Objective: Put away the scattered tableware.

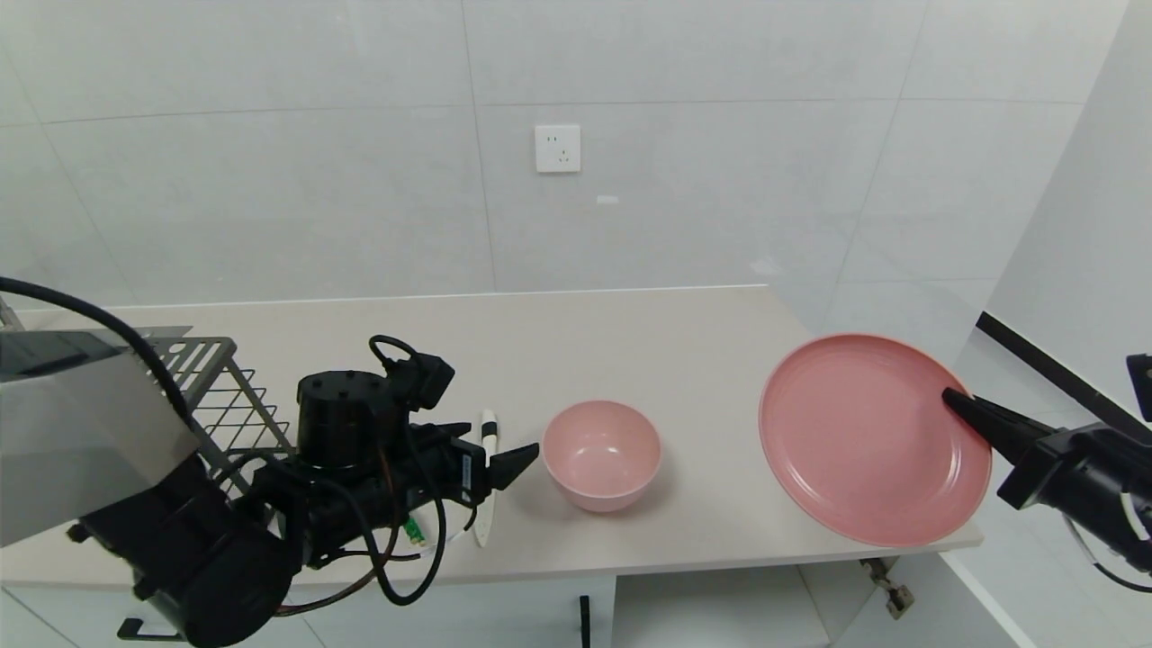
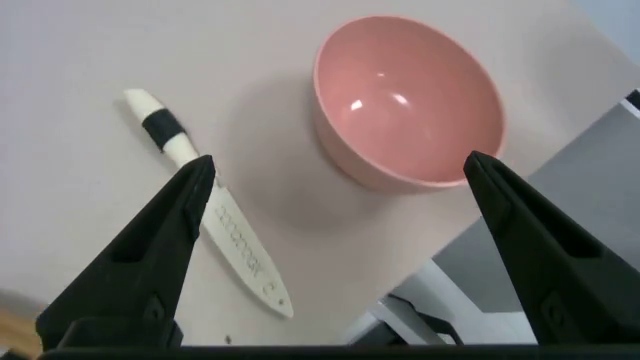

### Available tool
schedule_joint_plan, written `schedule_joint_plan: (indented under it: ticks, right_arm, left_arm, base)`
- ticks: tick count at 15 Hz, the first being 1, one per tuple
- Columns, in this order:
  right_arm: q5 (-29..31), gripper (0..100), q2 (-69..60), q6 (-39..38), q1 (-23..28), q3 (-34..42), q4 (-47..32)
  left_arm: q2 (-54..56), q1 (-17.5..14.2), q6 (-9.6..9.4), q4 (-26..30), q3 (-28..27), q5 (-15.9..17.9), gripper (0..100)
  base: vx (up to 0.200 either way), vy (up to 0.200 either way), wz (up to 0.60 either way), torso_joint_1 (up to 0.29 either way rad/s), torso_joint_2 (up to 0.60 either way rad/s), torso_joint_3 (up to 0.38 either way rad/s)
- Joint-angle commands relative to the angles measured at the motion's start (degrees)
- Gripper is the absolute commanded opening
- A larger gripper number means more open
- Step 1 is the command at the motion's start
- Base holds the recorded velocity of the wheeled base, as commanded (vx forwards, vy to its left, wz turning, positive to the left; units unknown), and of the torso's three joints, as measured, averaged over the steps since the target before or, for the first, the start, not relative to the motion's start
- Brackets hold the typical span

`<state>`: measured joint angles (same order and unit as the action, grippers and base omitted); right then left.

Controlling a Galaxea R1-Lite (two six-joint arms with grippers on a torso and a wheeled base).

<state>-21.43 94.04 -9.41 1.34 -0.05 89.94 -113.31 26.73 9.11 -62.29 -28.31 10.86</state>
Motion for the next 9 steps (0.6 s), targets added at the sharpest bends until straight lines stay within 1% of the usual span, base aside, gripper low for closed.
schedule_joint_plan:
  ticks: [1,4,9]
  right_arm:
    - [-0.01,0,0.09,0.01,-0.02,-0.04,0.06]
    - [-0.01,0,0.18,0.01,-0.02,0.05,0.06]
    - [-0.01,0,0.18,0.01,-0.02,0.05,0.06]
  left_arm:
    - [-5.69,0.16,0.12,-0.28,-3.95,-0.05,100]
    - [-9.82,0.25,0.12,-0.37,-9.57,0.21,100]
    - [-11.84,1.04,0.21,0.24,-12.56,0.21,100]
  base:
    - [0.0,0.0,0.0,0.0,0.0,0.0]
    - [0.0,0.0,0.0,0.0,0.0,0.0]
    - [0.0,0.0,0.0,0.0,0.0,0.0]
